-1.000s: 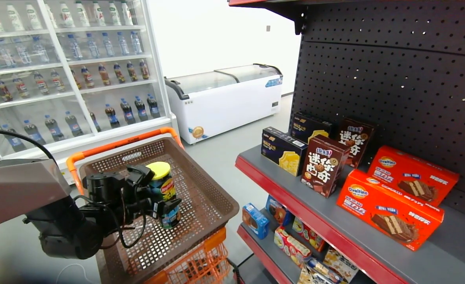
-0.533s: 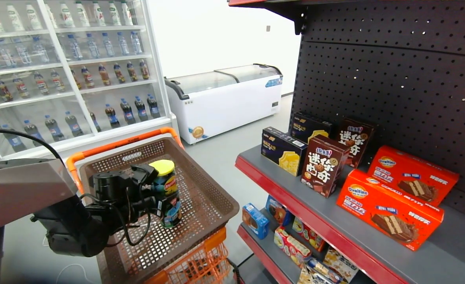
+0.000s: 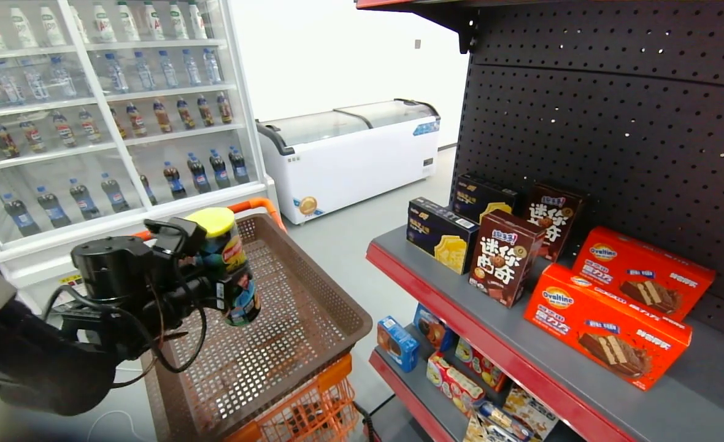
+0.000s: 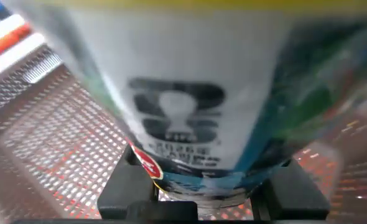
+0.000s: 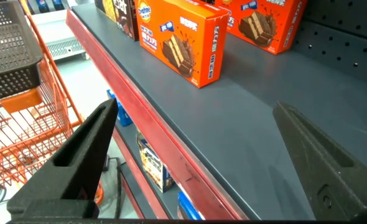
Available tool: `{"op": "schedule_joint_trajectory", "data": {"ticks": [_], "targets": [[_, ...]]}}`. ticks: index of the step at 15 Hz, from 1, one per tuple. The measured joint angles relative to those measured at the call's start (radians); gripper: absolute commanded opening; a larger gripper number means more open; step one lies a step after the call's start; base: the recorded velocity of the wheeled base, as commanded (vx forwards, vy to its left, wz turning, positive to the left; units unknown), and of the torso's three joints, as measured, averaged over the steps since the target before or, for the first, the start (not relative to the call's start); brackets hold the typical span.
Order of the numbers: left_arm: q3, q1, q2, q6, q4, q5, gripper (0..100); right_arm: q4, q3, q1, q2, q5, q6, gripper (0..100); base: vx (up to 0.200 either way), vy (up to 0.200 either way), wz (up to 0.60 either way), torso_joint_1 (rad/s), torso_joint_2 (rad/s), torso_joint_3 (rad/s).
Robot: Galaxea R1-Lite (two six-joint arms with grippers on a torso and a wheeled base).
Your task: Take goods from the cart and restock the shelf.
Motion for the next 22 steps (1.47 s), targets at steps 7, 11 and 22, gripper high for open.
{"op": "schedule_joint_trajectory", "data": {"ticks": [7,11,22], "targets": [[0.059,0.000,-0.581,-0.086,0.664,0.002,0,0.000,0.000,0.000,0.000,0.000,0.000,100,0.000,0.000,0.00,0.000,0.00,0.000],[0.159,0.007,-0.874,-0.095,0.816,0.002,0,0.000,0.000,0.000,0.000,0.000,0.000,100,0.000,0.000,0.00,0.000,0.00,0.000],[0.409,0.011,-1.670,-0.073,1.134,0.021,0,0.001,0.000,0.000,0.000,0.000,0.001,100,0.000,0.000,-0.05,0.000,0.00,0.000]]}}
